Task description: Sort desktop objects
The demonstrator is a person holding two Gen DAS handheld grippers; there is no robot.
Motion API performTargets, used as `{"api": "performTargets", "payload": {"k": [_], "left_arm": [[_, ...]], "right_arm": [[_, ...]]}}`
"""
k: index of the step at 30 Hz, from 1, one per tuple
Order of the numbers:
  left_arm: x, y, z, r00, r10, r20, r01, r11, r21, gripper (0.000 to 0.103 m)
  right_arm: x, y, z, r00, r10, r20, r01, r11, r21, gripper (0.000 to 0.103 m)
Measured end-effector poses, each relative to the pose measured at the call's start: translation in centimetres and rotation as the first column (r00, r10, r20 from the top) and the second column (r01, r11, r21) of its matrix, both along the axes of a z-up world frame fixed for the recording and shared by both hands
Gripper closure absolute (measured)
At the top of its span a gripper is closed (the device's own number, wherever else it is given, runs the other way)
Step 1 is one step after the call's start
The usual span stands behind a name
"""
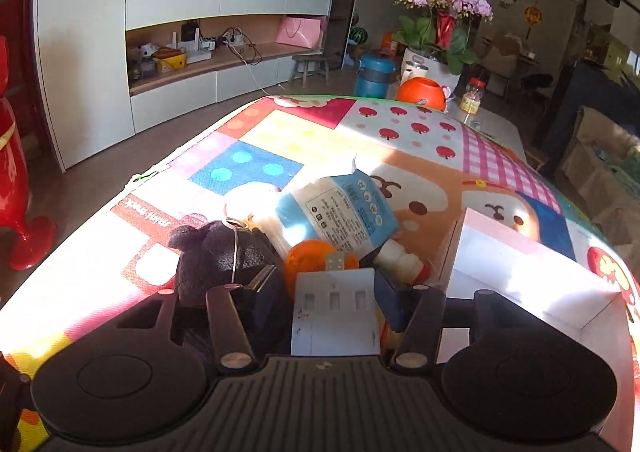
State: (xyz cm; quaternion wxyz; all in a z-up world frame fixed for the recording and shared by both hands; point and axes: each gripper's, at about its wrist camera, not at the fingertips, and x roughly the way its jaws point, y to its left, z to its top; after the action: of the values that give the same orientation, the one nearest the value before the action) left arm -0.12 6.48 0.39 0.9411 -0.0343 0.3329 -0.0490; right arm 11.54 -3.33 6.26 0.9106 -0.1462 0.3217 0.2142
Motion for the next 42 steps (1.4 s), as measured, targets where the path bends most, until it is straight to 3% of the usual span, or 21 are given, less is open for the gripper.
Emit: {"api": "performTargets", "payload": {"k": [2, 4, 11, 16, 21, 26, 29, 32, 33, 39, 42], "left_arm": [[-0.5, -0.4, 0.0, 1.000, -0.017, -0.004, 0.017, 0.999, 0.039, 0.000], [-0.8, -0.5, 0.0, 1.000, -0.021, -0.011, 0.022, 0.998, 0.061, 0.000], [-0.3, -1.4, 0.2, 0.999, -0.026, -0.031, 0.030, 0.993, 0.115, 0.000], [0.2, -1.7, 0.3, 0.999, -0.028, -0.039, 0.032, 0.993, 0.116, 0.000], [0.1, -1.8, 0.2, 0.999, -0.029, -0.042, 0.034, 0.992, 0.124, 0.000], [-0.2, -1.8, 0.2, 0.999, -0.030, -0.038, 0.035, 0.991, 0.129, 0.000], [-0.1, -1.6, 0.1, 0.999, -0.031, -0.039, 0.036, 0.991, 0.125, 0.000], [-0.1, -1.6, 0.1, 0.999, -0.032, -0.039, 0.036, 0.992, 0.124, 0.000], [-0.1, -1.6, 0.1, 0.999, -0.032, -0.040, 0.036, 0.992, 0.123, 0.000], [0.1, -1.7, 0.0, 0.999, -0.032, -0.043, 0.037, 0.992, 0.118, 0.000], [0.2, -1.7, 0.1, 0.998, -0.032, -0.046, 0.037, 0.993, 0.113, 0.000]], "right_arm": [[-0.9, -0.5, -0.2, 1.000, -0.003, 0.011, 0.003, 1.000, -0.006, 0.068], [-1.8, -1.2, -0.3, 0.999, 0.033, -0.037, -0.032, 0.999, 0.029, 0.102], [-7.2, -5.7, 0.1, 0.991, 0.122, -0.055, -0.115, 0.986, 0.120, 0.102], [-8.2, -9.7, -0.7, 1.000, 0.017, 0.014, -0.017, 0.998, 0.055, 0.103], [-7.9, -9.8, 1.5, 0.998, 0.018, 0.055, -0.027, 0.984, 0.176, 0.099], [-3.1, -4.8, 0.9, 0.984, -0.152, 0.094, 0.148, 0.988, 0.045, 0.089], [-1.1, -3.4, -0.8, 0.981, -0.173, 0.088, 0.177, 0.983, -0.043, 0.085], [-1.2, -3.7, -1.2, 0.977, -0.180, 0.114, 0.190, 0.978, -0.082, 0.067], [-1.4, -4.3, -1.1, 0.973, -0.194, 0.122, 0.205, 0.975, -0.088, 0.064], [-0.8, -8.2, -1.4, 0.935, -0.332, 0.126, 0.342, 0.937, -0.073, 0.063], [-2.3, -9.8, -1.1, 0.939, -0.308, 0.154, 0.311, 0.950, 0.002, 0.065]]}}
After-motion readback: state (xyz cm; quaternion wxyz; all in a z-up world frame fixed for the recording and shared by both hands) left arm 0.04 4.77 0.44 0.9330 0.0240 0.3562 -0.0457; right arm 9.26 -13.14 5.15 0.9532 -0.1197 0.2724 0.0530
